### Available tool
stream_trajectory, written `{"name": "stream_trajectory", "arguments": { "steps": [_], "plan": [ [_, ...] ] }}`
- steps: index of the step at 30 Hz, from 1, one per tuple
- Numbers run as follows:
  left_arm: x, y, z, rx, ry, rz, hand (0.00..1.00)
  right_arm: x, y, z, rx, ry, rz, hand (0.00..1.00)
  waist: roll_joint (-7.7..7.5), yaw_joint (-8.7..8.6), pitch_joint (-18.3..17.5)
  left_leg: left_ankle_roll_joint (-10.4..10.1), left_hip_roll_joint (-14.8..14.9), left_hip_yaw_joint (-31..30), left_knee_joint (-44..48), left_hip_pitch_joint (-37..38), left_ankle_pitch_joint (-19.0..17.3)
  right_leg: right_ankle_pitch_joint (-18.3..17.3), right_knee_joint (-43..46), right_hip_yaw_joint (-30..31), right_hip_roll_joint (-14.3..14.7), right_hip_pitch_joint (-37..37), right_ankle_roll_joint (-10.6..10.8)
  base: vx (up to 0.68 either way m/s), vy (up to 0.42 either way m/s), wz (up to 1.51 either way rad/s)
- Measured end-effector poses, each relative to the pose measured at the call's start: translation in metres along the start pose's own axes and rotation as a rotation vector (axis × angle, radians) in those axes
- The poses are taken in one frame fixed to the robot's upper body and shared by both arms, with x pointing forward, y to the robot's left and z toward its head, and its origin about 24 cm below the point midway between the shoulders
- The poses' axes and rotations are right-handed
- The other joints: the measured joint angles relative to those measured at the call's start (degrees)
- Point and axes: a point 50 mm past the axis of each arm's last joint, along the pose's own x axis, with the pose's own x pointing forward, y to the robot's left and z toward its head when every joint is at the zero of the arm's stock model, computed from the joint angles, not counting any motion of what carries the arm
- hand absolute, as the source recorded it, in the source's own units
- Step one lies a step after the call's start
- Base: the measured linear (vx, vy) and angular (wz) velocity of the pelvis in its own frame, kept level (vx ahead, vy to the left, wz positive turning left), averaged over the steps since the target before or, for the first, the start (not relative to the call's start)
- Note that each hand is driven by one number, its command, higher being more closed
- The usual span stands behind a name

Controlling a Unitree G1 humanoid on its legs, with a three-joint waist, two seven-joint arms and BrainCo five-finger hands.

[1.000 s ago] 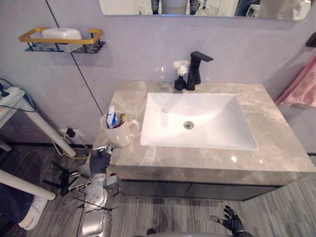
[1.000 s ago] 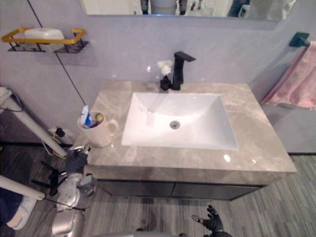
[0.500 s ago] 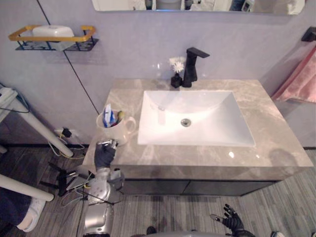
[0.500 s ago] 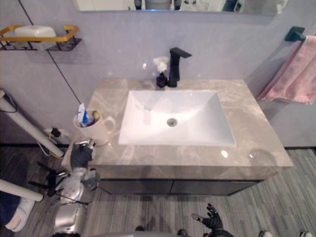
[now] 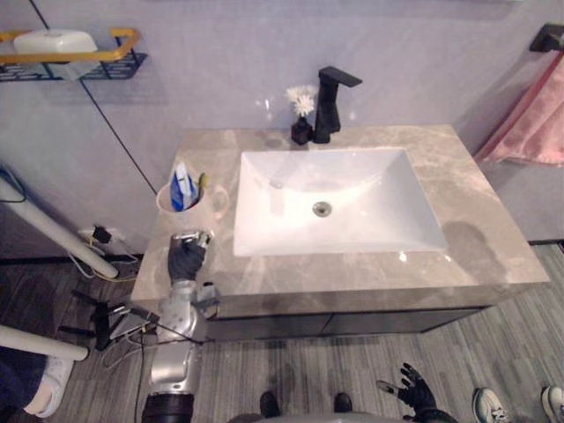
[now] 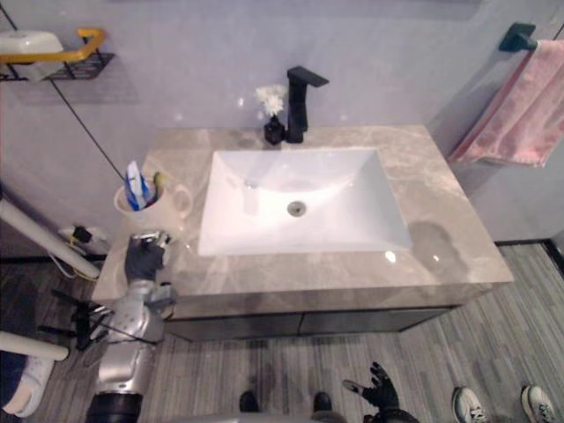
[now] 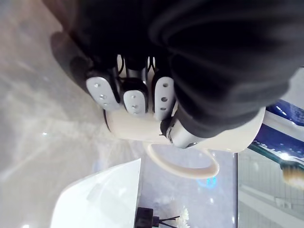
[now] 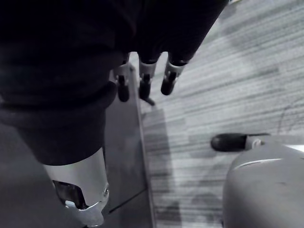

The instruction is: Organize washtable

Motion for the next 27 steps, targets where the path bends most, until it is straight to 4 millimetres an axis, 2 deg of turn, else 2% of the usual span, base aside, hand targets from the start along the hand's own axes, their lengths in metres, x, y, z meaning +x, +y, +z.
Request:
{"name": "stream_trajectory", "arguments": {
  "steps": [15, 27],
  "plan": [
    [0.027, 0.013, 0.011, 0.057, -0.040, 0.034, 1.00, 0.001, -0.001, 0.005, 0.000, -0.017, 0.001, 0.00, -0.15, -0.35, 1.00, -0.12, 0.37, 0.96, -0.01, -1.25, 0.06, 0.59, -0.19, 1.11, 0.43, -1.74, -0.32, -0.02, -0.021, -0.04],
    [0.057, 0.015, 0.035, 0.091, -0.123, 0.050, 1.00, 0.006, -0.001, 0.016, -0.006, -0.046, 0.003, 0.00, -0.21, -1.08, 3.06, -0.34, 0.43, 1.12, 0.01, -3.16, 0.26, 1.01, -0.60, 1.27, 0.53, -3.56, -0.35, 0.00, -0.006, 0.00]
  ]
}}
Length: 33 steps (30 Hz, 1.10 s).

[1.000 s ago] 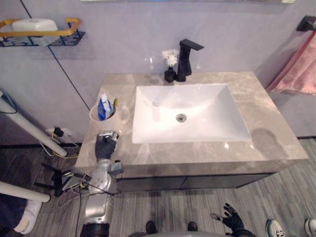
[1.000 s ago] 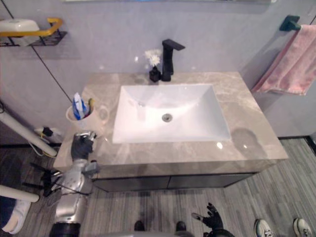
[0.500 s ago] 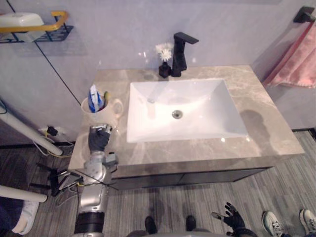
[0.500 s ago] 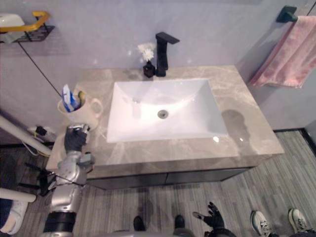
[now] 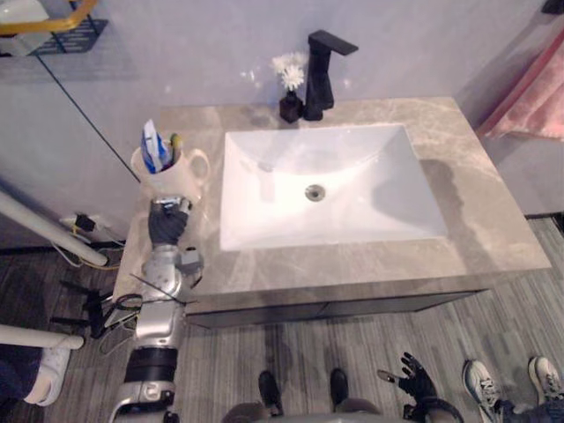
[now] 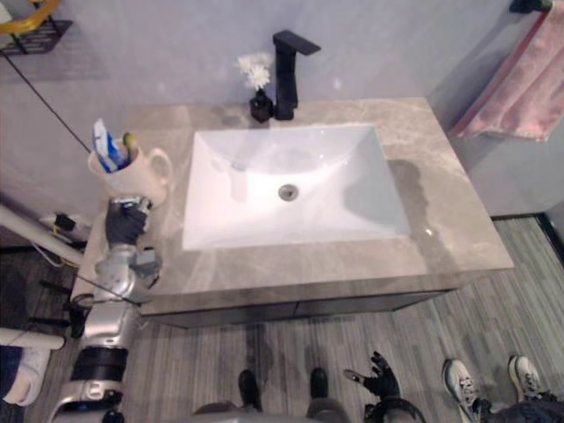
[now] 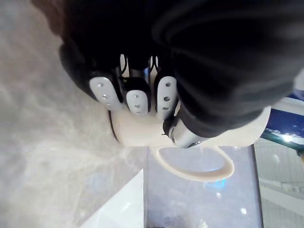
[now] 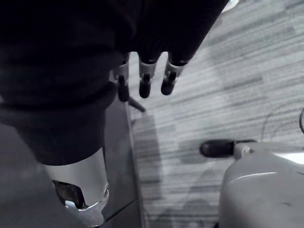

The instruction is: Organize washtable

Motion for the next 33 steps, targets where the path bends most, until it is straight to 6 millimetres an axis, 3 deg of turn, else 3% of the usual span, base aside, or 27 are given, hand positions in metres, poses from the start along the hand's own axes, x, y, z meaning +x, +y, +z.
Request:
{"name": "stream_trajectory", "arguments": {
  "steps": [20, 24, 33],
  "plan": [
    [0.046, 0.014, 0.033, 0.076, -0.090, 0.046, 1.00, 0.002, -0.008, 0.006, -0.020, -0.016, -0.030, 0.00, -0.03, -0.24, 1.91, 0.21, 0.01, 1.43, 0.03, -3.63, 0.58, 1.52, -0.13, 1.45, 0.29, -4.30, -0.60, -0.03, -0.020, -0.04],
    [0.057, 0.015, 0.043, 0.086, -0.111, 0.053, 1.00, 0.007, -0.008, 0.016, -0.022, -0.044, -0.028, 0.00, -0.14, -0.29, 2.95, 0.28, 0.01, 1.76, 0.04, -3.94, 0.72, 2.14, -0.24, 1.25, 0.51, -4.69, -1.16, -0.03, -0.025, -0.05],
    [0.059, 0.008, 0.046, 0.083, -0.122, 0.032, 1.00, 0.007, -0.007, 0.017, -0.022, -0.047, -0.026, 0.00, -0.13, -0.41, 3.14, 0.38, -0.07, 1.59, 0.04, -4.16, 0.86, 2.17, -0.25, 0.95, 0.44, -4.80, -1.13, -0.01, -0.013, 0.01]
  ]
}}
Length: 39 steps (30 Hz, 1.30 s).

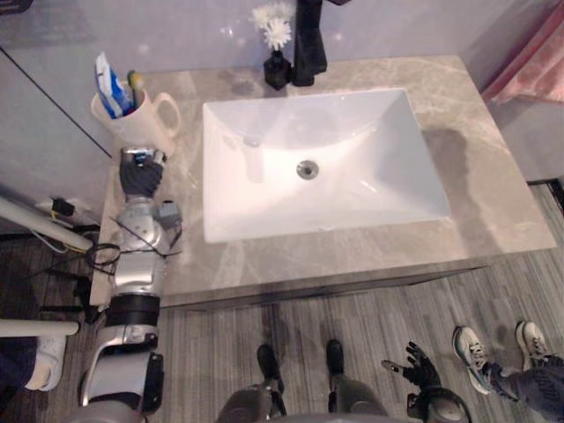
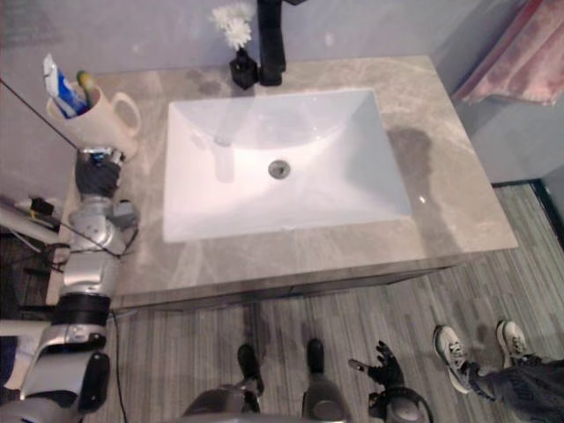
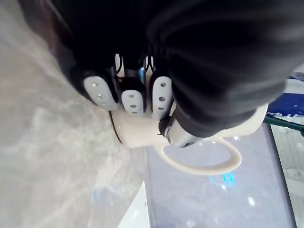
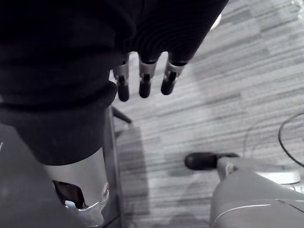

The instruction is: Organize washtable

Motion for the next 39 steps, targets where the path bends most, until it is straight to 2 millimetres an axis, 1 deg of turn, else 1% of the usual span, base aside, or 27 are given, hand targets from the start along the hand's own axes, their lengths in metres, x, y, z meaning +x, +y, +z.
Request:
{"name": "stream_trajectory", "arguments": {
  "steps": [2, 6, 7, 9, 12, 13, 15, 16, 18, 19, 21, 22, 23, 24, 26, 27, 28, 29, 30, 32, 33, 34, 36, 37, 38, 39],
  "plan": [
    [-0.005, -0.016, 0.002, -0.011, -0.011, -0.057, 1.00, 0.000, 0.000, 0.000, 0.000, 0.000, 0.001, 0.00, 0.02, 0.04, -0.01, 0.08, -0.01, -0.44, 0.01, 0.29, 0.10, 0.00, 0.00, -1.08, -0.01, 0.53, 0.00, 0.00, -0.033, 0.09],
    [-0.020, -0.032, 0.004, -0.042, -0.029, -0.122, 1.00, 0.000, 0.000, 0.000, 0.000, 0.001, 0.002, 0.00, 0.19, -0.09, -0.08, 0.08, -0.03, -1.44, 0.01, 2.20, 0.10, -0.05, 0.04, -2.49, 0.00, 2.69, -0.08, -0.01, -0.043, 0.07],
    [-0.025, -0.037, 0.007, -0.048, -0.044, -0.148, 1.00, 0.000, 0.000, 0.000, -0.001, 0.001, 0.003, 0.00, 0.26, -0.09, -0.10, 0.08, -0.05, -1.83, 0.01, 2.53, 0.10, -0.29, 0.14, -3.02, 0.00, 3.25, -0.44, -0.05, -0.042, 0.10],
    [-0.033, -0.039, 0.011, -0.064, -0.067, -0.167, 1.00, 0.000, 0.000, 0.000, -0.001, 0.001, 0.004, 0.00, 0.42, 0.17, -0.19, 0.11, 0.00, -2.11, 0.01, 2.87, 0.18, -0.39, 0.38, -3.41, 0.01, 3.50, -0.55, -0.06, -0.041, 0.11],
    [-0.047, -0.040, 0.010, -0.088, -0.068, -0.191, 1.00, -0.002, -0.001, -0.004, -0.002, 0.010, 0.003, 0.00, 1.26, 0.30, -0.51, 0.03, 0.10, -3.32, 0.01, 4.29, 0.35, -1.03, 1.16, -4.87, 0.00, 5.06, -1.14, -0.06, -0.040, 0.19],
    [-0.055, -0.039, 0.011, -0.095, -0.075, -0.198, 1.00, -0.003, -0.001, -0.006, -0.002, 0.015, 0.005, 0.00, 1.77, 0.50, -0.95, 0.03, 0.15, -3.51, 0.00, 4.85, 0.35, -1.44, 1.66, -5.18, -0.03, 5.52, -1.24, -0.04, -0.023, 0.10],
    [-0.065, -0.037, 0.017, -0.105, -0.107, -0.223, 1.00, -0.005, -0.002, -0.010, -0.006, 0.030, 0.016, 0.00, 2.75, 1.16, -1.88, 0.02, 0.16, -3.88, -0.02, 5.52, 0.34, -2.05, 2.05, -5.79, -0.32, 6.21, -0.56, -0.06, -0.034, 0.10],
    [-0.068, -0.036, 0.019, -0.109, -0.118, -0.225, 1.00, -0.006, -0.003, -0.012, -0.008, 0.033, 0.015, 0.00, 3.17, 1.48, -2.25, 0.02, 0.17, -3.96, -0.02, 5.53, 0.34, -2.05, 2.11, -5.82, -0.33, 6.20, -0.56, -0.06, -0.028, 0.08],
    [-0.075, -0.031, 0.028, -0.129, -0.162, -0.224, 1.00, -0.008, -0.008, -0.021, -0.018, 0.073, 0.009, 0.00, 4.43, 2.28, -3.42, -0.01, 0.03, -4.56, -0.04, 6.01, 0.32, -2.37, 2.39, -6.19, -0.57, 6.86, -0.07, -0.04, -0.011, 0.11],
    [-0.077, -0.029, 0.030, -0.136, -0.172, -0.214, 1.00, -0.009, -0.009, -0.024, -0.019, 0.086, 0.007, 0.00, 4.64, 2.59, -3.62, -0.02, -0.02, -4.78, -0.04, 6.35, 0.32, -2.59, 2.55, -6.35, -0.65, 7.24, 0.23, -0.03, -0.009, 0.13],
    [-0.084, -0.017, 0.035, -0.148, -0.199, -0.173, 1.00, -0.014, -0.011, -0.036, -0.019, 0.127, 0.007, 0.00, 4.81, 3.29, -4.67, -0.04, 0.00, -5.27, -0.04, 7.29, 0.30, -3.05, 3.01, -6.90, -0.79, 8.23, 0.48, -0.02, -0.007, 0.13],
    [-0.087, -0.009, 0.035, -0.146, -0.205, -0.152, 1.00, -0.015, -0.011, -0.040, -0.019, 0.141, 0.011, 0.00, 4.75, 3.34, -5.46, -0.07, 0.01, -5.55, -0.05, 7.25, 0.28, -3.14, 3.01, -7.23, -0.83, 8.33, 0.44, 0.00, -0.010, 0.15],
    [-0.091, 0.004, 0.033, -0.129, -0.198, -0.115, 1.00, -0.017, -0.012, -0.043, -0.018, 0.149, 0.014, 0.00, 4.62, 3.41, -6.15, -0.15, 0.03, -5.78, -0.04, 7.34, 0.23, -3.19, 2.99, -7.45, -0.87, 8.55, 0.43, 0.00, -0.010, 0.12],
    [-0.093, 0.010, 0.031, -0.123, -0.188, -0.095, 1.00, -0.017, -0.012, -0.044, -0.019, 0.152, 0.014, 0.00, 4.57, 3.50, -6.47, -0.10, 0.03, -5.93, -0.05, 7.39, 0.26, -3.20, 2.96, -7.64, -0.78, 8.69, 0.44, 0.00, -0.018, 0.13],
    [-0.104, 0.037, 0.018, -0.088, -0.123, -0.010, 1.00, -0.019, -0.013, -0.046, -0.018, 0.161, 0.011, 0.00, 4.08, 3.79, -7.42, -0.06, 0.01, -6.58, -0.04, 7.57, 0.34, -3.24, 2.84, -8.43, -0.71, 9.24, 0.41, -0.01, -0.022, 0.15],
    [-0.106, 0.043, 0.014, -0.078, -0.104, 0.009, 1.00, -0.020, -0.013, -0.047, -0.018, 0.162, 0.011, 0.00, 3.94, 4.02, -7.58, -0.06, 0.01, -6.69, -0.04, 7.62, 0.34, -3.24, 2.81, -8.57, -0.72, 9.36, 0.41, -0.02, -0.014, 0.11],
    [-0.111, 0.052, 0.007, -0.066, -0.066, 0.039, 1.00, -0.020, -0.014, -0.048, -0.017, 0.166, 0.009, 0.00, 3.70, 4.90, -7.71, -0.06, 0.01, -6.82, -0.04, 7.91, 0.34, -3.24, 2.75, -8.73, -0.72, 9.75, 0.41, -0.02, -0.010, 0.10],
    [-0.116, 0.061, -0.004, -0.053, -0.014, 0.070, 1.00, -0.021, -0.014, -0.049, -0.018, 0.169, 0.009, 0.00, 3.47, 5.10, -7.84, -0.08, -0.04, -7.11, -0.05, 8.38, 0.33, -3.28, 2.60, -9.04, -0.76, 10.41, 0.42, -0.02, -0.006, 0.11],
    [-0.119, 0.065, -0.010, -0.047, 0.017, 0.084, 1.00, -0.021, -0.014, -0.049, -0.018, 0.168, 0.009, 0.00, 3.38, 5.20, -7.99, -0.09, -0.07, -7.29, -0.05, 8.53, 0.33, -3.31, 2.55, -9.18, -0.78, 10.66, 0.44, -0.03, -0.003, 0.14],
    [-0.138, 0.080, -0.038, -0.021, 0.160, 0.139, 1.00, -0.020, -0.013, -0.048, -0.017, 0.164, 0.010, 0.00, 3.29, 5.77, -8.52, -0.37, -0.16, -7.74, -0.07, 8.79, 0.14, -3.41, 2.53, -9.69, -0.89, 11.15, 0.53, -0.03, 0.001, 0.11],
    [-0.143, 0.081, -0.046, -0.021, 0.198, 0.151, 1.00, -0.020, -0.014, -0.048, -0.017, 0.165, 0.010, 0.00, 3.30, 6.14, -8.59, -0.37, -0.17, -7.82, -0.07, 8.78, 0.15, -3.42, 2.57, -9.79, -0.90, 11.17, 0.54, -0.03, 0.002, 0.11],
    [-0.154, 0.084, -0.060, -0.026, 0.272, 0.177, 1.00, -0.021, -0.014, -0.049, -0.017, 0.169, 0.009, 0.00, 3.26, 6.54, -8.67, -0.46, -0.19, -8.14, -0.07, 8.78, 0.22, -3.48, 2.73, -10.16, -0.95, 11.28, 0.56, -0.03, 0.001, 0.15],
    [-0.182, 0.089, -0.089, -0.018, 0.436, 0.215, 1.00, -0.021, -0.014, -0.050, -0.020, 0.170, 0.010, 0.00, 3.18, 6.49, -8.71, -0.54, -0.29, -8.77, -0.08, 9.07, 0.32, -3.90, 2.88, -10.86, -1.06, 11.86, 0.62, -0.02, 0.000, 0.17],
    [-0.186, 0.089, -0.092, -0.016, 0.459, 0.218, 1.00, -0.021, -0.014, -0.050, -0.020, 0.171, 0.010, 0.00, 3.16, 6.49, -8.70, -0.54, -0.30, -8.85, -0.08, 9.17, 0.32, -3.93, 2.87, -10.93, -1.07, 12.02, 0.63, -0.01, -0.001, 0.11],
    [-0.200, 0.088, -0.105, -0.010, 0.541, 0.218, 1.00, -0.022, -0.014, -0.051, -0.022, 0.175, 0.009, 0.00, 3.09, 6.49, -8.89, -0.54, -0.36, -9.16, -0.09, 9.35, 0.32, -4.35, 3.01, -11.25, -1.15, 12.19, 0.73, 0.00, -0.003, 0.12],
    [-0.215, 0.085, -0.117, -0.011, 0.621, 0.199, 0.00, -0.022, -0.014, -0.051, -0.026, 0.177, 0.010, 0.00, 3.06, 6.49, -9.15, -0.56, -0.39, -9.43, -0.09, 9.33, 0.33, -4.45, 3.08, -11.56, -1.19, 12.27, 0.79, 0.00, -0.004, 0.12]
  ]
}}
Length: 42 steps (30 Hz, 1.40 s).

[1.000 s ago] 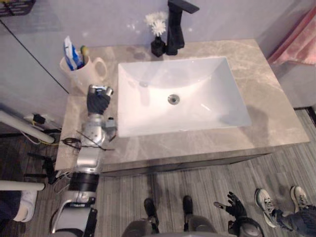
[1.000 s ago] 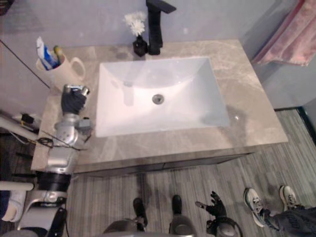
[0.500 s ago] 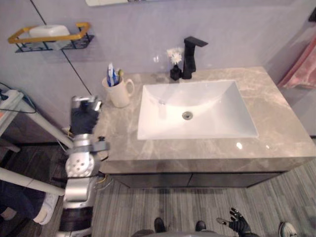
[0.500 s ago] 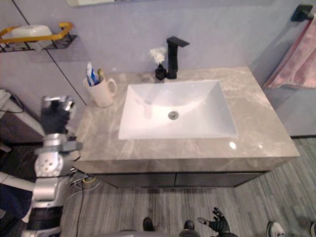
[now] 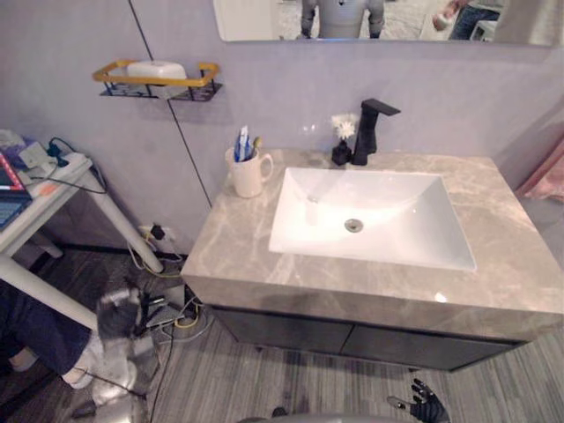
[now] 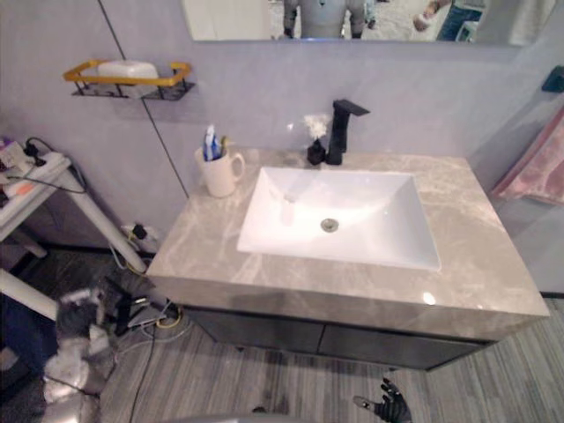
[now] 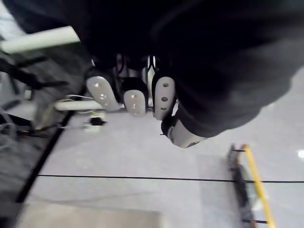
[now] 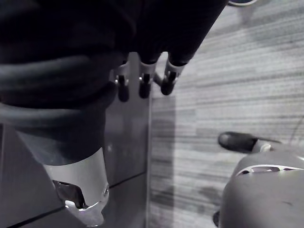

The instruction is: Organize washtable

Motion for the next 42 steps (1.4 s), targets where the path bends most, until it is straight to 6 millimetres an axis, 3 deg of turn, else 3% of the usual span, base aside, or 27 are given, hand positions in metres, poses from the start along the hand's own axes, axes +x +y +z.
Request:
{"name": "stream_trajectory", "arguments": {
  "steps": [7, 11, 17, 29, 33, 35, 37, 42],
  "plan": [
    [-0.038, -0.018, -0.093, 0.066, 0.426, -0.095, 0.00, 0.003, 0.008, -0.001, -0.025, 0.018, 0.030, 0.00, -0.24, -0.19, -0.16, -0.02, -0.04, -0.59, 0.01, 0.02, 0.00, -0.37, 0.38, -0.54, -0.06, 0.19, 0.13, 0.01, -0.002, 0.04],
    [-0.058, -0.025, -0.120, 0.091, 0.561, -0.121, 0.00, 0.004, 0.011, 0.001, -0.045, 0.019, 0.038, 0.00, -0.41, -0.26, -0.10, 0.16, -0.08, -0.84, 0.01, 0.13, 0.12, -0.89, 0.96, -0.69, -0.17, 0.11, 0.34, 0.01, -0.003, 0.02],
    [-0.077, -0.036, -0.142, 0.136, 0.685, -0.170, 0.00, 0.007, 0.017, 0.001, -0.053, 0.030, 0.026, 0.00, -0.72, -0.45, 0.28, 0.26, -0.37, -0.96, -0.01, 0.40, 0.18, -1.63, 2.19, -0.69, -0.59, -0.15, 0.50, 0.00, 0.000, 0.00],
    [-0.072, -0.039, -0.147, 0.264, 0.711, -0.235, 0.00, 0.011, 0.031, 0.003, -0.071, 0.048, 0.063, 0.00, -0.75, -0.59, 0.58, 0.00, -0.45, -0.79, -0.35, 0.38, -0.05, -1.95, 2.20, -0.55, -0.71, -0.33, 0.48, 0.00, 0.000, 0.00],
    [-0.068, -0.040, -0.145, 0.280, 0.703, -0.243, 0.00, 0.015, 0.034, 0.011, -0.084, 0.035, 0.068, 0.00, -1.05, -0.51, 1.66, 0.15, -1.00, -1.59, -0.32, -1.32, -0.08, -5.85, 10.10, -0.65, -2.57, -5.18, 1.03, 0.00, 0.020, 0.12],
    [-0.057, -0.042, -0.139, 0.327, 0.678, -0.273, 0.00, 0.019, 0.037, 0.020, -0.088, 0.012, 0.065, 0.00, -1.84, -0.83, 3.92, 0.93, -2.51, -4.98, -0.32, -2.30, 0.63, -9.58, 18.54, 1.54, -4.00, -7.77, 0.94, -0.01, -0.006, 0.64],
    [-0.050, -0.049, -0.135, 0.335, 0.656, -0.293, 0.00, 0.021, 0.039, 0.028, -0.097, -0.007, 0.071, 0.00, -1.89, -1.65, 5.26, 0.74, -2.75, -8.65, -0.30, -2.82, 1.19, -9.88, 21.18, 5.59, -3.70, -8.14, 0.56, 0.06, -0.008, 1.04],
    [-0.040, -0.071, -0.128, 0.387, 0.611, -0.382, 0.00, 0.020, 0.051, 0.030, -0.085, -0.023, 0.095, 0.00, -2.66, -1.76, 5.27, -0.03, -1.53, -19.90, 0.08, -4.56, 3.68, -10.31, 27.37, 7.25, -2.49, -8.14, -0.22, 0.13, -0.083, 1.30]
  ]
}}
